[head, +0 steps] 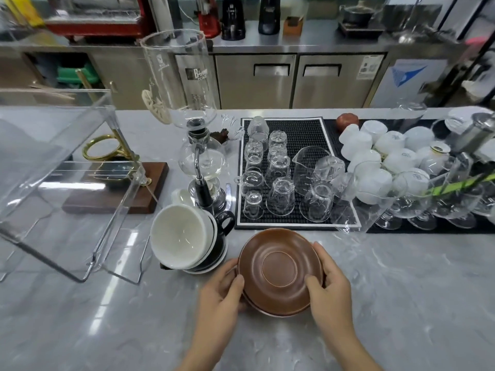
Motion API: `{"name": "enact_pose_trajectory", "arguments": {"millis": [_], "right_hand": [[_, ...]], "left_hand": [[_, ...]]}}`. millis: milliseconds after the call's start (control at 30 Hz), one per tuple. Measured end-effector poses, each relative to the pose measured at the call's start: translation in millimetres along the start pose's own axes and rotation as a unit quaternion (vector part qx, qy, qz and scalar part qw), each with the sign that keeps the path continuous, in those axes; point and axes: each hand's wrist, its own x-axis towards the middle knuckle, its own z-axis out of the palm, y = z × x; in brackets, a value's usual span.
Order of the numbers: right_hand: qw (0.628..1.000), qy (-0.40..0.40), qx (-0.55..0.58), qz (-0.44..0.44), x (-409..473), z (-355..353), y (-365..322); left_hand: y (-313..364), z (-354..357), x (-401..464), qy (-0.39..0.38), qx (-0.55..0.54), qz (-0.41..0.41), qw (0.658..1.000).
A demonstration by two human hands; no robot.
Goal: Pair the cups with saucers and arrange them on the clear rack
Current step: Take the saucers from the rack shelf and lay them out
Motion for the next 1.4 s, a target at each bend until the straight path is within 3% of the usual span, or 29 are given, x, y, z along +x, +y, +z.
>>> {"name": "enact_pose_trajectory", "arguments": {"millis": [633, 933, 1133, 1400], "right_hand": [[0.998, -0.038, -0.025, -0.046, 32, -10, 13], [0.992, -0.076, -0.056, -0.079, 41, -18, 15], [0.986, -0.076, -0.104, -0.102, 43, -28, 12], [0.985, -0.063, -0.136, -0.083, 50, -40, 10]], "left_hand": [[-11, 15, 20, 0.027, 0.021, 0.001, 0.999], [-10, 18, 14, 0.025, 0.089, 0.045, 0.995], [-8, 26, 14, 0.070, 0.086, 0.031, 0.993], [-2, 35, 12, 0.047, 0.058, -0.019, 0.997]]}}
